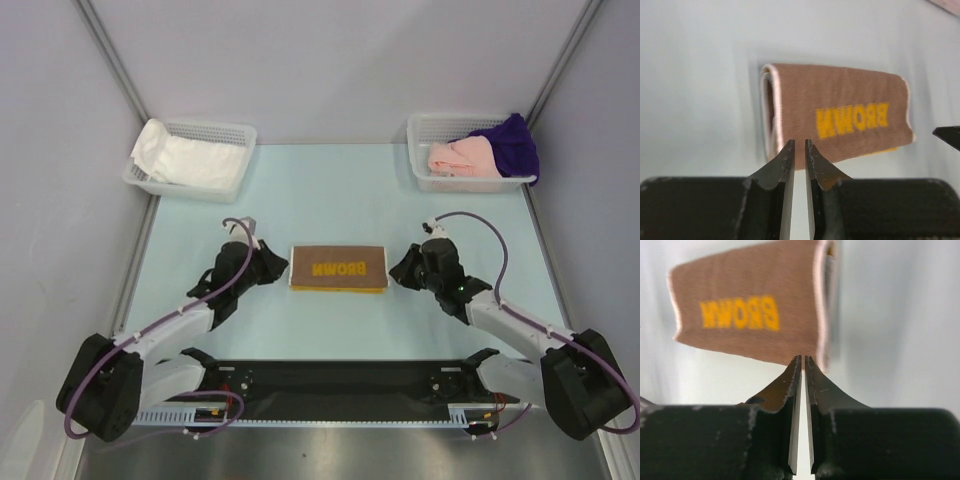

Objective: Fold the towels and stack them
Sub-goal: Fold the towel

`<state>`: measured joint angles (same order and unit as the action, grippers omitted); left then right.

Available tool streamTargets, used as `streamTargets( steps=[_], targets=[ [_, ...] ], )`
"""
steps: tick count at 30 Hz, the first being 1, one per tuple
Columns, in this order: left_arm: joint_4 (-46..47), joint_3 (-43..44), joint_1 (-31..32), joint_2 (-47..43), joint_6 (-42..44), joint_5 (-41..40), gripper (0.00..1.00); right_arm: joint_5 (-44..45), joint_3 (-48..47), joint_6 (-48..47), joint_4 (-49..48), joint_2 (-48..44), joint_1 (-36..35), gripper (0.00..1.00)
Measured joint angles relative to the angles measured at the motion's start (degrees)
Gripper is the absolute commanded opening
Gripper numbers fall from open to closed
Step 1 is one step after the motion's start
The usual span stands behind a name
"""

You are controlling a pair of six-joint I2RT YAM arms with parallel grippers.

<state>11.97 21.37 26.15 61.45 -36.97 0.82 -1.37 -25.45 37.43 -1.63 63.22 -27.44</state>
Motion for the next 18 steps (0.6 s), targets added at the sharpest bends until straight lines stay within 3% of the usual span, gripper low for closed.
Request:
streamTargets(
  steps=[4, 8, 18],
  targets=[
    [0.3, 4.2, 1.9, 2.4, 0.0, 2.4, 0.18, 1.1, -5.4, 1.1, 0.9, 1.7, -3.8, 0.1],
    [4.0, 6.8, 2.3, 10.4, -0.9, 7.1, 0.17, -0.7, -11.7, 3.2, -2.8, 10.3, -7.1, 0.09],
    [16.9, 4.2, 2.5, 29.3, -6.4, 15.3, 0.13, -11.3, -13.8, 13.8, -25.9, 38.2, -11.4, 0.03]
  ],
)
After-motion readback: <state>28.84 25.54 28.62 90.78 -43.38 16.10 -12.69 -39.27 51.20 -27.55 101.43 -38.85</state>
